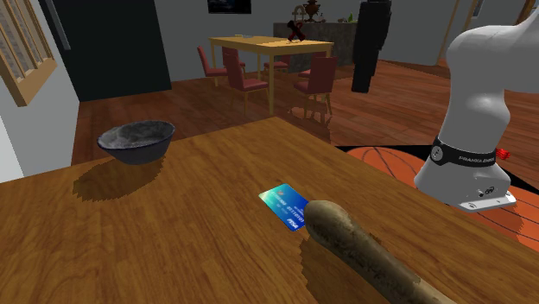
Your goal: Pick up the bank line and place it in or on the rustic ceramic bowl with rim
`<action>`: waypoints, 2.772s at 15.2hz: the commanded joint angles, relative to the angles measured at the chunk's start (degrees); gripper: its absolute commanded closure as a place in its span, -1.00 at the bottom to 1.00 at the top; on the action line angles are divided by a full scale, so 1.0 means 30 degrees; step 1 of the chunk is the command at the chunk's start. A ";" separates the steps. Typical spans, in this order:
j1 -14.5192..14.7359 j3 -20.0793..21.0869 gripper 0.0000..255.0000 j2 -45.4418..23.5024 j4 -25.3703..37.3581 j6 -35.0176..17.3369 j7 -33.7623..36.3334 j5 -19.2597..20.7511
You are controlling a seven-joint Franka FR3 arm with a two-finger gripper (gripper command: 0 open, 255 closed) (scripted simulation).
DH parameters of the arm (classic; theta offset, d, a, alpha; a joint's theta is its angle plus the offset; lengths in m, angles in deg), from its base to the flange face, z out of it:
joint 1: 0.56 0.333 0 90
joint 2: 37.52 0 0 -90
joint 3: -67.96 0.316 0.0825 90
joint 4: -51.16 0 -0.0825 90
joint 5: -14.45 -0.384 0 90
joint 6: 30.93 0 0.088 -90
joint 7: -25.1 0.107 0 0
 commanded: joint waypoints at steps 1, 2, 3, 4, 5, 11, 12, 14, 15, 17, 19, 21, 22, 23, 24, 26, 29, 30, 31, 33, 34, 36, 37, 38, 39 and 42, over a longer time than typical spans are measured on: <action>-0.0537 0.1212 -1.00 -0.1288 0.0432 -0.1264 0.2189 -0.0068; -0.0823 0.1801 -1.00 -0.1936 0.0634 -0.1866 0.3247 0.0000; -0.1144 0.2395 -1.00 -0.2619 0.0874 -0.2453 0.4326 0.0136; -0.1507 0.3001 -1.00 -0.3335 0.1150 -0.3021 0.5429 0.0343; -0.1890 0.3599 -1.00 -0.4088 0.1460 -0.3566 0.6571 0.0638; -0.4456 0.6955 -1.00 -0.9463 0.4039 -0.6025 1.4476 0.4623; -0.4785 0.7362 -1.00 -1.0527 0.4594 -0.6217 1.5999 0.5703; -0.4879 0.7535 -1.00 -1.1717 0.5234 -0.6323 1.7672 0.6964; -0.4862 0.7503 -1.00 -1.1904 0.5117 -0.6555 1.7810 0.7160; -0.4867 0.7472 -1.00 -1.2293 0.4895 -0.7014 1.8102 0.7575; -0.4877 0.7437 -1.00 -1.2702 0.4693 -0.7463 1.8418 0.8027; -0.4875 0.7361 -1.00 -1.3260 0.4463 -0.8023 1.8859 0.8661; -0.4869 0.7355 -1.00 -1.3259 0.4463 -0.8023 1.8858 0.8660; -0.4866 0.7353 -1.00 -1.3258 0.4461 -0.8023 1.8857 0.8658; -0.4865 0.7352 -1.00 -1.3259 0.4462 -0.8023 1.8858 0.8659; -0.4865 0.7352 -1.00 -1.3259 0.4463 -0.8023 1.8858 0.8660; -0.4865 0.7352 -1.00 -1.3256 0.4463 -0.8020 1.8856 0.8656; -0.4865 0.7352 1.00 -1.3256 0.4463 -0.8020 1.8856 0.8656; -0.4865 0.7352 1.00 -1.3256 0.4463 -0.8020 1.8856 0.8656; -0.4847 0.7358 1.00 -1.3304 0.4474 -0.8033 1.8916 0.8705; -0.4842 0.7362 1.00 -1.3308 0.4495 -0.8013 1.8919 0.8703; -0.4844 0.7358 1.00 -1.3315 0.4454 -0.8057 1.8934 0.8722; -0.4824 0.7371 1.00 -1.3330 0.4450 -0.8064 1.8979 0.8739; -0.4831 0.7363 1.00 -1.3343 0.4448 -0.8077 1.8977 0.8754; -0.4866 0.7352 1.00 -1.3259 0.4463 -0.8023 1.8858 0.8659; -0.4933 0.7415 1.00 -1.2586 0.4716 -0.7383 1.8247 0.7906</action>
